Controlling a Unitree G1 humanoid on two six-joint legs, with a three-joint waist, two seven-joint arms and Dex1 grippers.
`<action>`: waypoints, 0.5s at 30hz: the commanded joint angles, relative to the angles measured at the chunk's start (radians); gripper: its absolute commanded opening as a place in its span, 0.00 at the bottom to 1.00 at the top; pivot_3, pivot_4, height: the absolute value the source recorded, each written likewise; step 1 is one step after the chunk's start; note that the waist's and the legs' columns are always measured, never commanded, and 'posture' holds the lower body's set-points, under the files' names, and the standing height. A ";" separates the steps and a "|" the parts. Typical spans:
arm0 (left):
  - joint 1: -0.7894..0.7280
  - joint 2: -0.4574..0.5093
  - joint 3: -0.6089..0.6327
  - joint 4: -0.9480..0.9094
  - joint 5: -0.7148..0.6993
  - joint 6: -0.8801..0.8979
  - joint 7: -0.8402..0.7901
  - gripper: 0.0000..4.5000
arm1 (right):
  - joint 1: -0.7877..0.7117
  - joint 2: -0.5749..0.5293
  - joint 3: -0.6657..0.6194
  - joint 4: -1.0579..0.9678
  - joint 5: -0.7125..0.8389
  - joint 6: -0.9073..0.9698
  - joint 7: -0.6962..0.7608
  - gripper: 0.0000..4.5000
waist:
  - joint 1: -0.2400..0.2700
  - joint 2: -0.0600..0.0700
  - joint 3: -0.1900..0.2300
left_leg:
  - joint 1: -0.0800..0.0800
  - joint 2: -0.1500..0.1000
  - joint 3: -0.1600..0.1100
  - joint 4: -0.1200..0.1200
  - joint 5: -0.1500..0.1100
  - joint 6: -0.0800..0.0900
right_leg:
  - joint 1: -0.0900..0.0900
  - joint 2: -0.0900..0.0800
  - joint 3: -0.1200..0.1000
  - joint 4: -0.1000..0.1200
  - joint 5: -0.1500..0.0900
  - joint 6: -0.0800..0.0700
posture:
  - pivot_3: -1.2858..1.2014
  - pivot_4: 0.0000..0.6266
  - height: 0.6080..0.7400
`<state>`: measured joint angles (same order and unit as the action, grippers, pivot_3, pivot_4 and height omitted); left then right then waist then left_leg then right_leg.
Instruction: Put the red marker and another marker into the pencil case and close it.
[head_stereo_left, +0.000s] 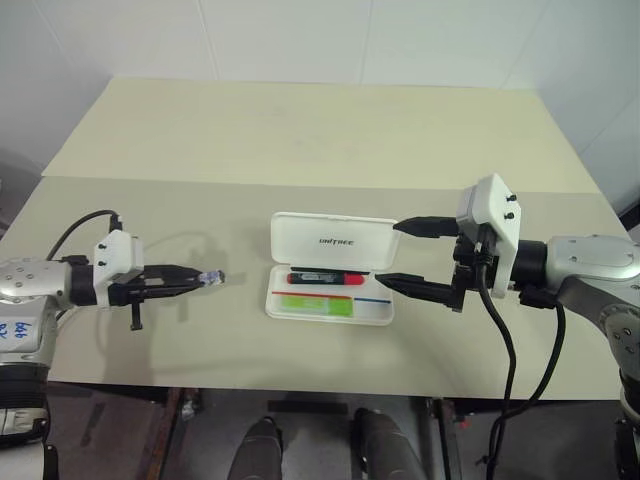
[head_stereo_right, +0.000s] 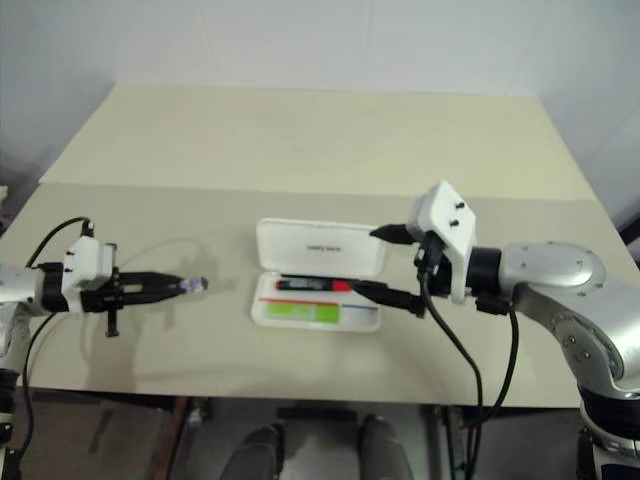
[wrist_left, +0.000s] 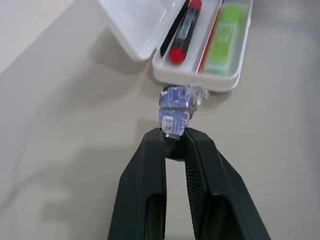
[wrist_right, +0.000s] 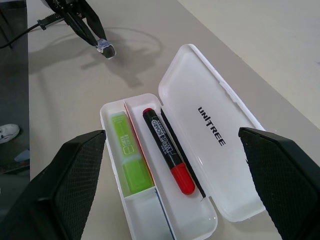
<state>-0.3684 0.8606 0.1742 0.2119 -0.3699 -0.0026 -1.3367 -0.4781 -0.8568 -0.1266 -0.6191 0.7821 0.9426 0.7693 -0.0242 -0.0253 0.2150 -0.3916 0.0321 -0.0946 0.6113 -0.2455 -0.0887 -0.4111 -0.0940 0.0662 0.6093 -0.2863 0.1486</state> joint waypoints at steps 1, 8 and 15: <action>-0.030 -0.038 -0.053 -0.104 -0.022 0.057 0.025 0.04 | 0.048 -0.029 -0.047 -0.028 -0.015 -0.041 0.004 1.00 | 0.001 0.000 0.000 | 0.000 0.000 0.000 0.000 0.000 0.000 | 0.001 0.000 0.000 -0.001 0.001 0.001 | 0.52 0.24 1.00; -0.072 -0.114 -0.126 -0.127 -0.014 0.102 0.041 0.04 | 0.190 -0.066 -0.119 -0.076 -0.014 -0.068 0.002 1.00 | -0.006 0.000 0.000 | 0.000 0.000 0.000 0.000 0.000 0.000 | 0.000 0.000 0.000 -0.002 0.001 0.002 | 0.52 0.24 1.00; -0.146 -0.190 -0.212 -0.089 0.020 0.101 0.045 0.04 | 0.296 -0.057 -0.194 -0.149 0.005 -0.062 -0.058 1.00 | -0.001 0.000 0.000 | 0.000 0.000 0.000 0.002 0.000 0.000 | 0.002 0.000 0.000 -0.002 0.001 0.002 | 0.52 0.24 1.00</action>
<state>-0.4890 0.6801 -0.0227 0.1329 -0.3543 0.1004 -1.2997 -0.1895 -0.9152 -0.2705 -0.7216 0.7716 0.8923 0.7318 -0.0257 -0.0256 0.2149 -0.3916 0.0318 -0.0946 0.6131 -0.2456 -0.0883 -0.4093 -0.0939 0.0664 0.6072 -0.2851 0.1507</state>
